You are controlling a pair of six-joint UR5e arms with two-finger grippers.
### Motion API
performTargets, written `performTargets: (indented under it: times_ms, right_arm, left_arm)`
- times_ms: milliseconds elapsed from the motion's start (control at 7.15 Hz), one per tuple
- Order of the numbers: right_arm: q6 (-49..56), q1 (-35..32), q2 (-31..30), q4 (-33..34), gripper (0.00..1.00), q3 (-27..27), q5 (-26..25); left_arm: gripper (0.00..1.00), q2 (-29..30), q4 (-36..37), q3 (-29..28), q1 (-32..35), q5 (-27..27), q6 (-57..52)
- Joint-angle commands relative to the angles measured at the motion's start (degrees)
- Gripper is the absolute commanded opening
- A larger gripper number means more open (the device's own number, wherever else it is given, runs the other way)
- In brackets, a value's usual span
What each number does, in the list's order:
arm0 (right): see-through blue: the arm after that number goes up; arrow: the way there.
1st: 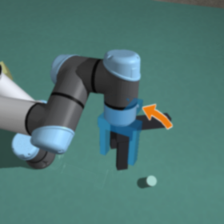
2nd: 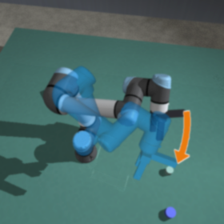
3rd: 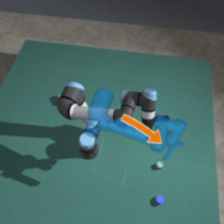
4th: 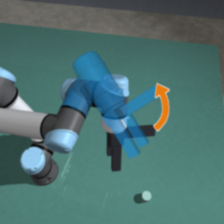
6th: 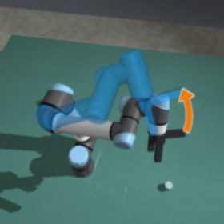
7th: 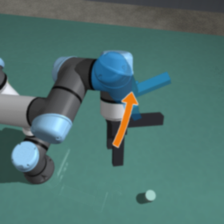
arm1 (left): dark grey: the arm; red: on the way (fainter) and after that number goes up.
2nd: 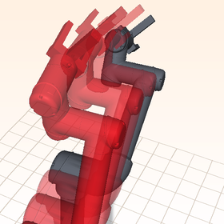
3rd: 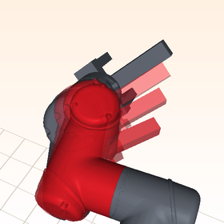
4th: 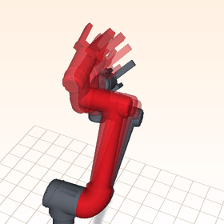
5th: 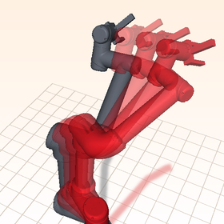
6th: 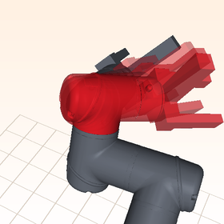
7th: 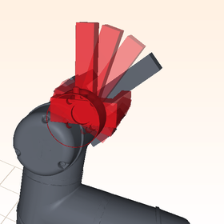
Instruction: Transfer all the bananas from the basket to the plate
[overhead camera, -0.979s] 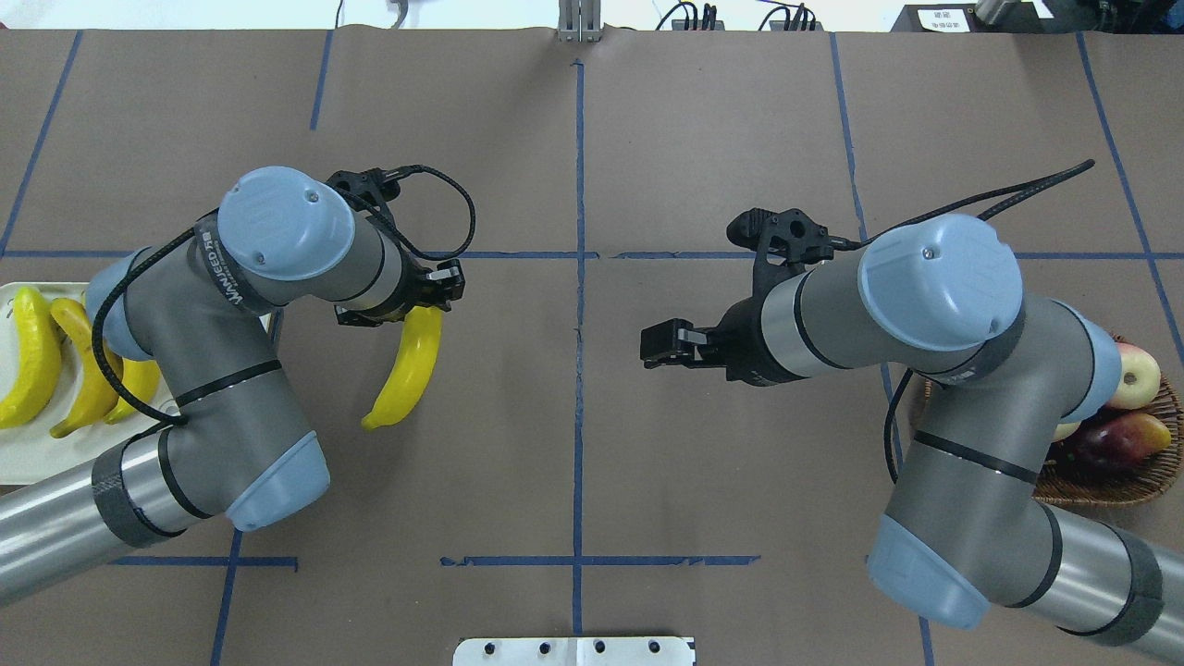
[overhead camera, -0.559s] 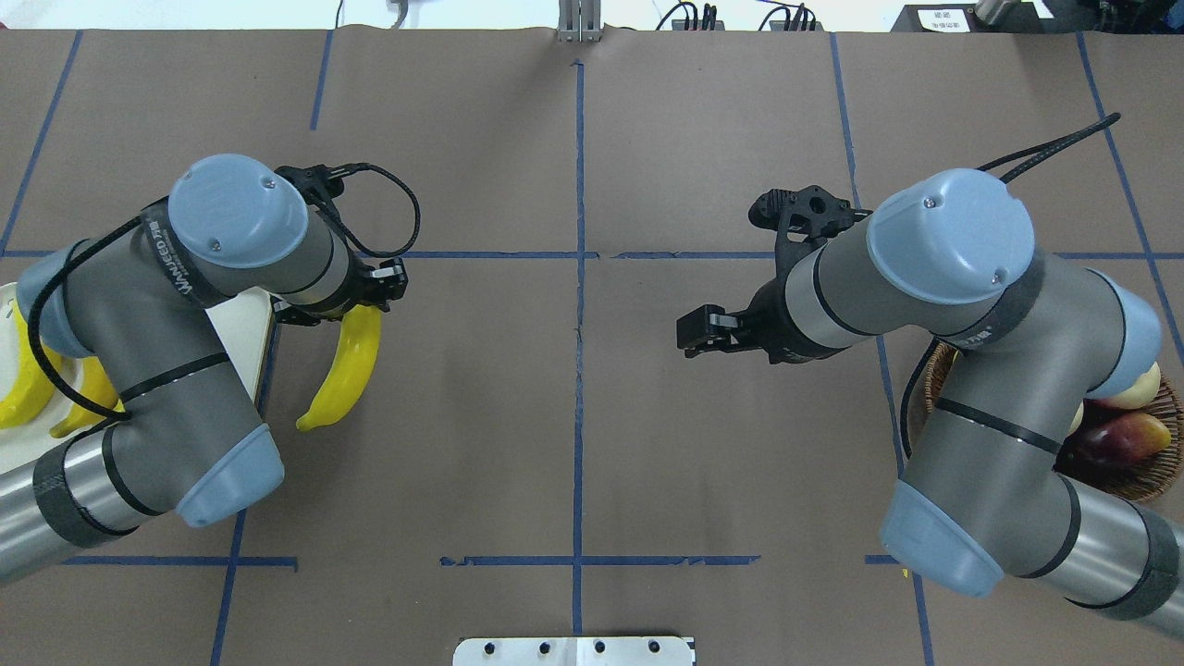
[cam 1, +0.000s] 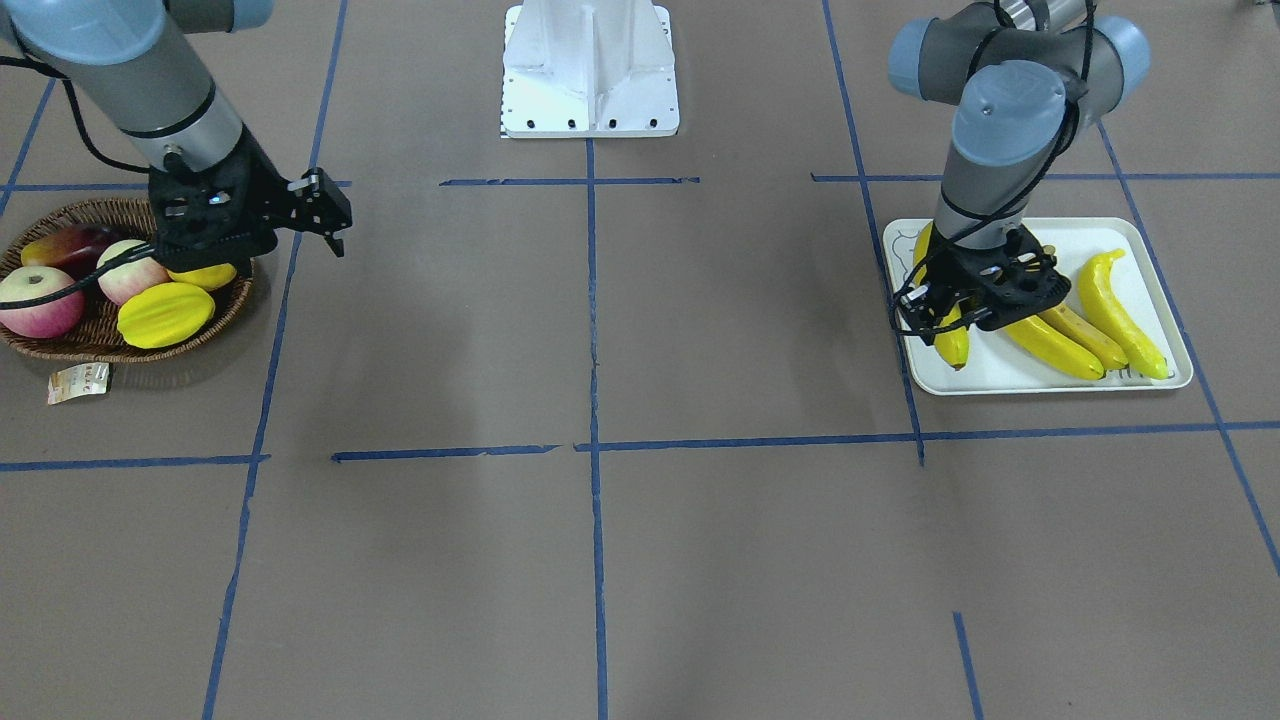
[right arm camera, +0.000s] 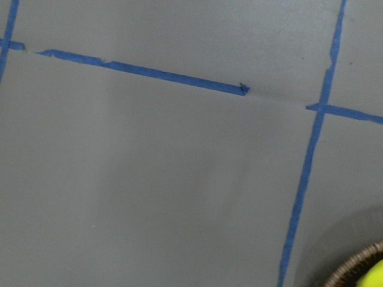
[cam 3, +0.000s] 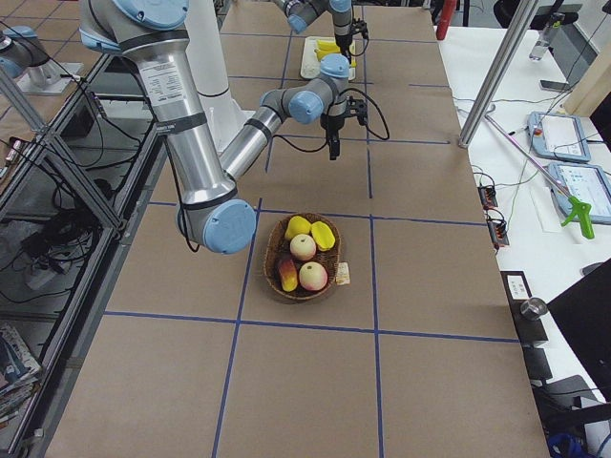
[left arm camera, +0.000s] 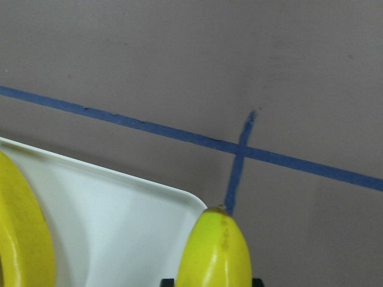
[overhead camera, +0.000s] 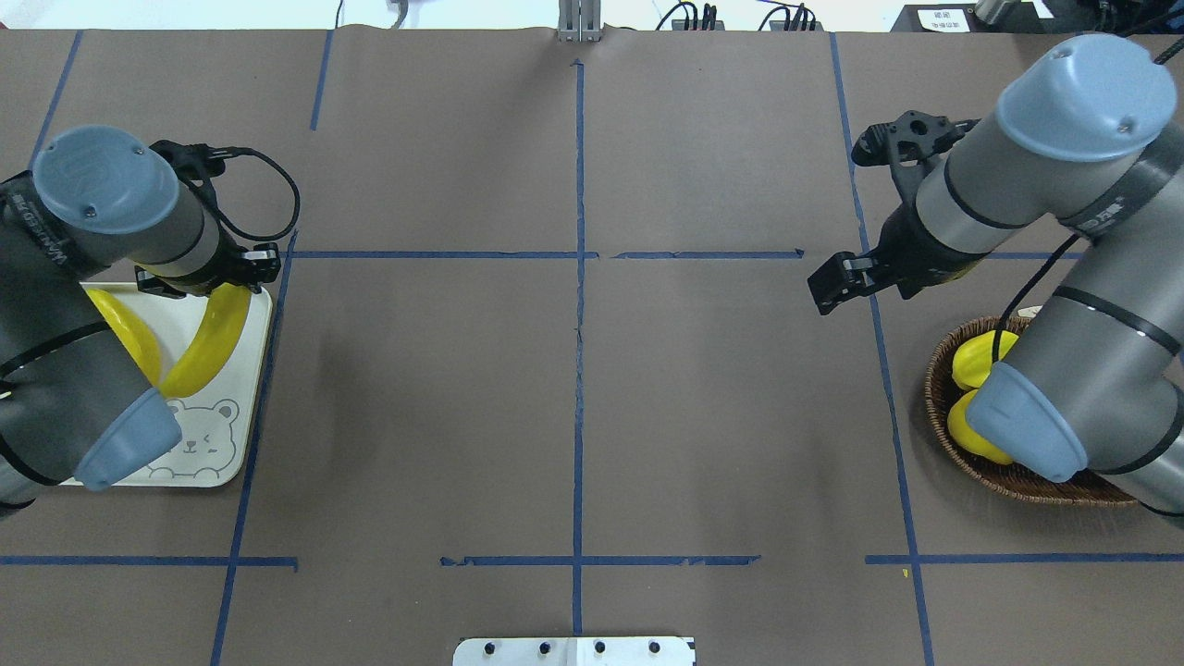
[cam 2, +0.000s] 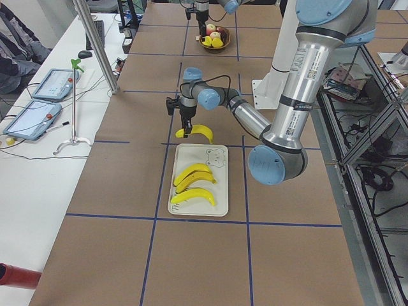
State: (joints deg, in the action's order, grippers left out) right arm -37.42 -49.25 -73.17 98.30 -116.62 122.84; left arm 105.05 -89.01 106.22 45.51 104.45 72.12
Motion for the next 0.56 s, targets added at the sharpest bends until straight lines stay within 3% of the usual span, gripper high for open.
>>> performTargets:
  times_ms: [0, 420]
  right_arm:
    - [9.96, -4.34, -4.33, 0.14, 1.0, 0.08, 2.13]
    - [18.08, -9.01, -8.56, 0.05, 1.0, -0.18, 5.57]
  left_arm:
    - [0.05, -4.22, -0.82, -0.05, 1.68, -0.47, 8.7]
    - [0.08, -5.03, -1.51, -2.06, 0.73, -5.2, 18.65]
